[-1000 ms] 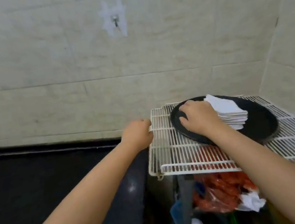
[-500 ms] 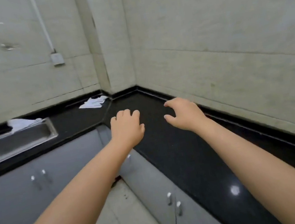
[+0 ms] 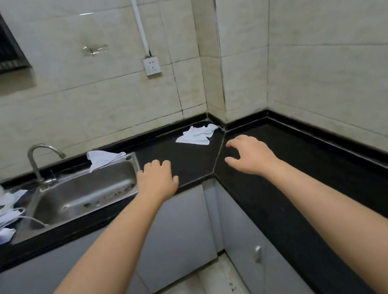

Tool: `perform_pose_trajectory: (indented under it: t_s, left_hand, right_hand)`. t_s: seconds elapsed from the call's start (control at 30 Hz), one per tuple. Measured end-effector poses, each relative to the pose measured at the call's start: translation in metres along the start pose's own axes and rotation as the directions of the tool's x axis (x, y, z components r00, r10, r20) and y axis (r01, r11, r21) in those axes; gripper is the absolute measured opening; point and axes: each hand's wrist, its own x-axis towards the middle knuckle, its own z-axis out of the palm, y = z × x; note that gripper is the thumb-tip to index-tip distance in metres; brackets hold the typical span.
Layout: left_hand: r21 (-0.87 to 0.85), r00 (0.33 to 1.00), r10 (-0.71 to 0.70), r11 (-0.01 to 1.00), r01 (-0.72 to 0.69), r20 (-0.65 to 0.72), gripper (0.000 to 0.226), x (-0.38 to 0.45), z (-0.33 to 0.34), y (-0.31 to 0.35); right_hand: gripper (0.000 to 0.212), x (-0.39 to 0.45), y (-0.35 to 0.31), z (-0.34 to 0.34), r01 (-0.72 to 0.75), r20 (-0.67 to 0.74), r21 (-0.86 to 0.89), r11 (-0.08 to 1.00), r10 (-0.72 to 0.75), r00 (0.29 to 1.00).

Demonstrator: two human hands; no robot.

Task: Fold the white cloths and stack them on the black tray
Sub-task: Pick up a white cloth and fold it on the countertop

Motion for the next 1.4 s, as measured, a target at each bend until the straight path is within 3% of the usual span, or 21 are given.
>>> perform_pose_trajectory:
  t_s: [0.33, 0.5, 0.77, 1.03, 1.2, 1.4]
  left_hand:
    - [0.024, 0.991, -0.027, 0.999, 0.024, 0.128, 0.045, 0.217, 0.061, -0.08]
    - [0.005, 0.983, 0.109, 0.994, -0.111, 0.149, 0.044, 0.345, 0.091, -0.099]
    - [-0.106, 0.935, 0.29, 0.956, -0.273, 0.203, 0.04, 0.5, 0.146, -0.074]
    - [-0.172, 0.945, 0.231, 0.966, -0.193, 0.233, 0.038, 0.593, 0.191, -0.046]
    - [-0.15, 0.936, 0.197, 0.976, -0.159, 0.291, 0.04, 0.626, 0.21, -0.035]
    - [-0.184, 0.911, 0.231, 0.967, -0.177, 0.341, 0.038, 0.624, 0.226, -0.029]
  right_hand:
    - [0.043, 0.224, 0.023, 0.084, -0.114, 0.108, -0.021, 0.993, 0.116, 0.987]
    - [0.042, 0.33, 0.041, 0.121, -0.236, 0.104, -0.061, 0.97, 0.241, 0.965]
    - [0.045, 0.459, 0.085, 0.187, -0.355, 0.215, -0.06, 0.933, 0.359, 0.908]
    - [0.04, 0.59, 0.135, 0.254, -0.182, 0.32, -0.17, 0.968, 0.229, 0.919]
    - [0.041, 0.641, 0.157, 0.285, -0.096, 0.448, -0.306, 0.947, 0.232, 0.864]
    - [0.044, 0.629, 0.169, 0.278, -0.169, 0.326, -0.086, 0.982, 0.188, 0.927]
